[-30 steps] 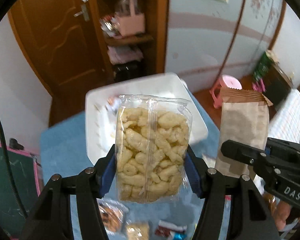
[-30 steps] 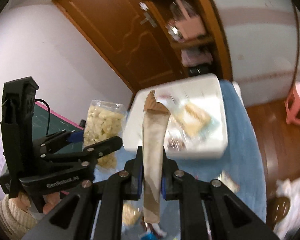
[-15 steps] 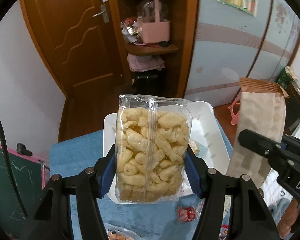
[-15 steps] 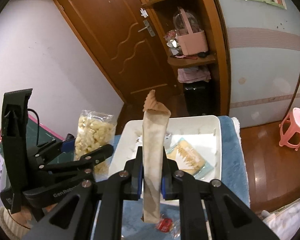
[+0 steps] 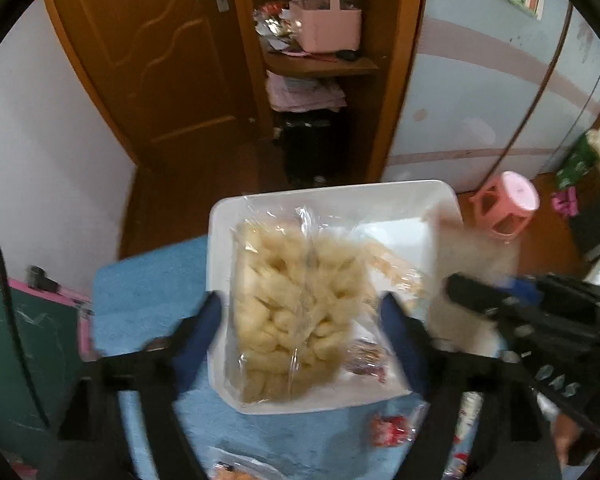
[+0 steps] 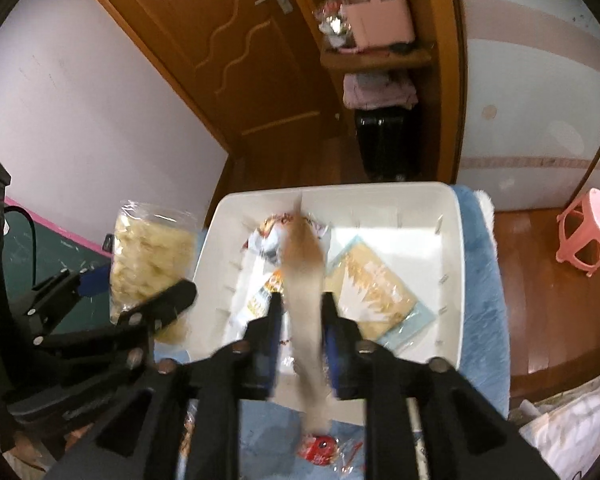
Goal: Organize snacks
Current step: 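Carry both bags over the white bin and lower them inside, then open both tools and withdraw them from the bin toward the loose snacks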
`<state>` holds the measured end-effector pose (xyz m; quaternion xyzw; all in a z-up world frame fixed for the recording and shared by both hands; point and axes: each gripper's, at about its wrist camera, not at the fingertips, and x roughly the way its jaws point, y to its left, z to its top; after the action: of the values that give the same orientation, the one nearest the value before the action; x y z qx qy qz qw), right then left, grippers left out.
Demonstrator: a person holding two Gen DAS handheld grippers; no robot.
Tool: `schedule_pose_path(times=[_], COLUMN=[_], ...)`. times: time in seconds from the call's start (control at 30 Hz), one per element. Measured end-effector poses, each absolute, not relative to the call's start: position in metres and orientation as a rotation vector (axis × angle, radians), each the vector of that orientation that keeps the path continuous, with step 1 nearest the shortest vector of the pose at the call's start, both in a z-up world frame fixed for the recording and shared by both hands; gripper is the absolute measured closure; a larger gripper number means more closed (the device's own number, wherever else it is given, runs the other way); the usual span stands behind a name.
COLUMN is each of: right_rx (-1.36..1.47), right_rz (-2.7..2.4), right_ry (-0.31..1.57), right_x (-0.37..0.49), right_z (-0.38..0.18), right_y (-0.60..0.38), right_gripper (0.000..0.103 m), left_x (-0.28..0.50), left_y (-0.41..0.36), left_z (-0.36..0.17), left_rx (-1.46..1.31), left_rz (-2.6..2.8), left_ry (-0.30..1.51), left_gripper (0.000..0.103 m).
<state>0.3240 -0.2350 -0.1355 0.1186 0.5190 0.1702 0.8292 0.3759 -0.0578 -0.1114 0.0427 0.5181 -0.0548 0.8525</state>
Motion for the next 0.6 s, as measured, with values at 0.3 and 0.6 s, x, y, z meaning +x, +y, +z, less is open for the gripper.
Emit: schedule_pose_path(times=[0.3,0.6], right_rx=[0.245,0.246], right_rz=[0.288,0.244], right_ry=[1.044,0.923], right_x=[0.301,0.250], right_z=[-0.123,-0.085], right_y=[-0.247,-0.265], right_gripper=[0.036,0.036], left_x=[0.360,0.312], left_y=[-0.040,-0.048], left_z=[-0.104,-0.071], left_rx=[0.027,0.082], left_rz=[-0.092,-0.144], left_ry=[1.091,0.993], left_gripper=[0.017,0.017])
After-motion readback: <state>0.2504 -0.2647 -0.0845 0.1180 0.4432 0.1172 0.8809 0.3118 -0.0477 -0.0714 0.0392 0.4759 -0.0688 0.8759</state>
